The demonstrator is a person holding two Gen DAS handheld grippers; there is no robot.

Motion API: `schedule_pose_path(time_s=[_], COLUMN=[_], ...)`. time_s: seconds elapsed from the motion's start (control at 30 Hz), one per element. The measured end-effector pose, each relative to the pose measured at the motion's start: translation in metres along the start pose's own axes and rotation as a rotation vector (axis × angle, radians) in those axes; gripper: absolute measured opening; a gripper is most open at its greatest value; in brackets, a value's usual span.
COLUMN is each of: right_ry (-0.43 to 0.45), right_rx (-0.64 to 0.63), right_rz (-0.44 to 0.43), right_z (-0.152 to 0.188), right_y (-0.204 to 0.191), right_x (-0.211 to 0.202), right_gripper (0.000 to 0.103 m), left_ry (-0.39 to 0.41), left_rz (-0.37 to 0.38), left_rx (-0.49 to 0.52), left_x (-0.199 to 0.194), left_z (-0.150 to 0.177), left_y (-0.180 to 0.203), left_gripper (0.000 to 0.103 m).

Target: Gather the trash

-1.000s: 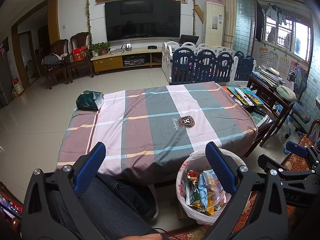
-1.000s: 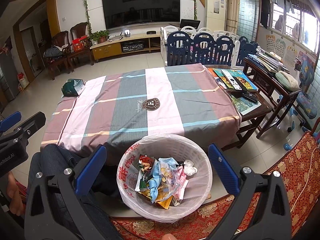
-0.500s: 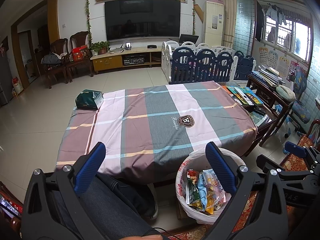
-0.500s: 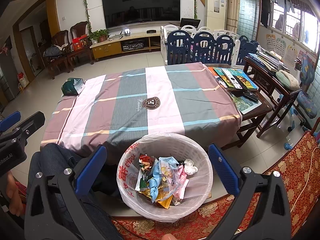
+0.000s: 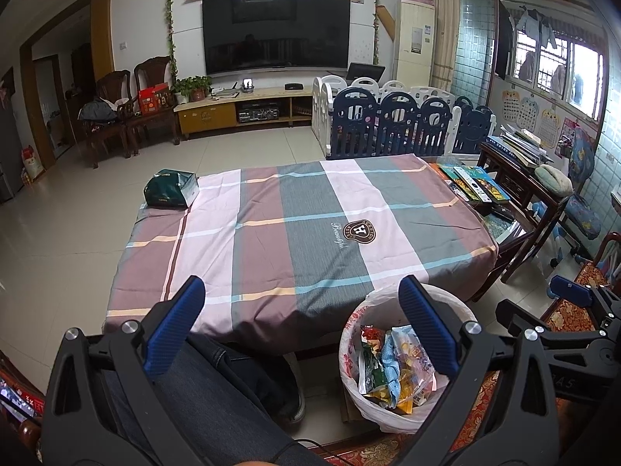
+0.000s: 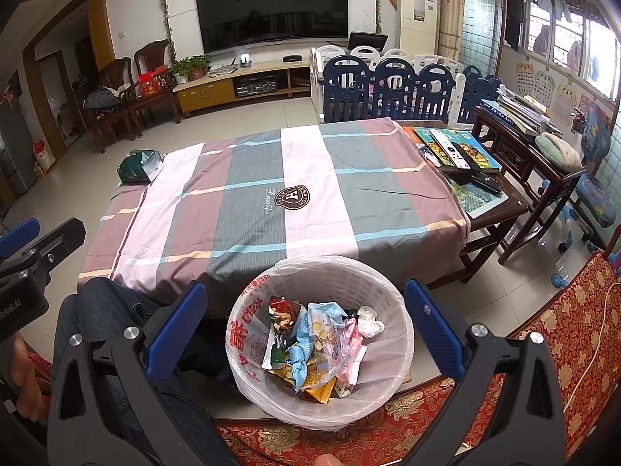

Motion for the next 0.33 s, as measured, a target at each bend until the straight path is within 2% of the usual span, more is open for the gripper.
schedule_pose_path(time_s=[0.33], right_ry=[-0.001], right_rx=[0.005], right_rz=[0.003], right_z=[0.0024], right_y=[0.0011], right_x=[-0.0007], right_gripper=[0.099], left_ry=[-0.003], left_rz=[-0.017], left_rx=[-0.013], left_x=[0.0034], left_z=[0.0004], left_y=[-0.0048], left_gripper=[0.1])
Point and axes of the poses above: each gripper's, at about its wrist camera, not at the fingertips, and x roughly the way its jaws point, y to its right, z to its underside, the point moved 5 cm from there along x, roughly the way its jaws point, and after that the axes turned 8 degrees about -x, right-handed, at the moved point
